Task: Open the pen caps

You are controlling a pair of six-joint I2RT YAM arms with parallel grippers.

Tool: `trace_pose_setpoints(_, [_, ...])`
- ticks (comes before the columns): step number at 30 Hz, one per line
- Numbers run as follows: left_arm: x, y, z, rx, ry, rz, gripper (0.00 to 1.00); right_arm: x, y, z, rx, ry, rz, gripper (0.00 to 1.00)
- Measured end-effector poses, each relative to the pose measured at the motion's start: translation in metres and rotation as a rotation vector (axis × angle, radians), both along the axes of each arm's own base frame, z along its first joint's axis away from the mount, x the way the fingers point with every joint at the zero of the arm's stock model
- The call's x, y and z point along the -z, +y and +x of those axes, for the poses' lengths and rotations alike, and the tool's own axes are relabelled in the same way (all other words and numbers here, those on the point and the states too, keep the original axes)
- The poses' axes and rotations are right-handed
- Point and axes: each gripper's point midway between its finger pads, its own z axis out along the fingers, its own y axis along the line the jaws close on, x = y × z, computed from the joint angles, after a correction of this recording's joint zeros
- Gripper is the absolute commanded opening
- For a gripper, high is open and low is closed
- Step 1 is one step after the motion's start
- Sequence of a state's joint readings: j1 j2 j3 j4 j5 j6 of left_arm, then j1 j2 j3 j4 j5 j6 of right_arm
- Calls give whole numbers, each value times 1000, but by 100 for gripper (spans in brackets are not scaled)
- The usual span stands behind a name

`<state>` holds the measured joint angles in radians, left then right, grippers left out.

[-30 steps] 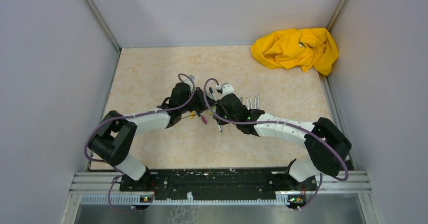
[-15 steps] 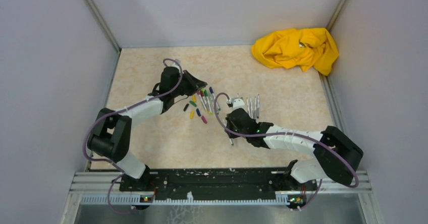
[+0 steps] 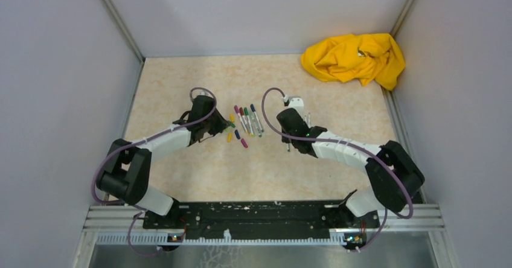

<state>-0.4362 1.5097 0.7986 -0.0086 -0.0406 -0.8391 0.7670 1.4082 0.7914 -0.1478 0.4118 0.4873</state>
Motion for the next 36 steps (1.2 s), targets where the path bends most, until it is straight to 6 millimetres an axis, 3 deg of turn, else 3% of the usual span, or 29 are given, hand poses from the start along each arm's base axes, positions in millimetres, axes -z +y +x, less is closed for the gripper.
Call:
trace_pose_setpoints(6, [17, 14, -10, -15, 29, 67, 21, 21, -28, 14, 67, 54, -88, 0])
trace_pose_setpoints(13, [30, 19, -16, -19, 54, 92, 27, 23, -35, 32, 89, 61, -113, 0])
trace_pose_setpoints(23, [44, 22, -21, -18, 87, 107, 32, 47, -44, 41, 90, 110, -162, 0])
trace_pose_setpoints(33, [45, 22, -22, -20, 88, 105, 45, 51, -40, 47, 66, 115, -171, 30])
trace_pose_setpoints(36, [46, 22, -22, -21, 90, 106, 46, 51, -40, 47, 59, 114, -175, 32])
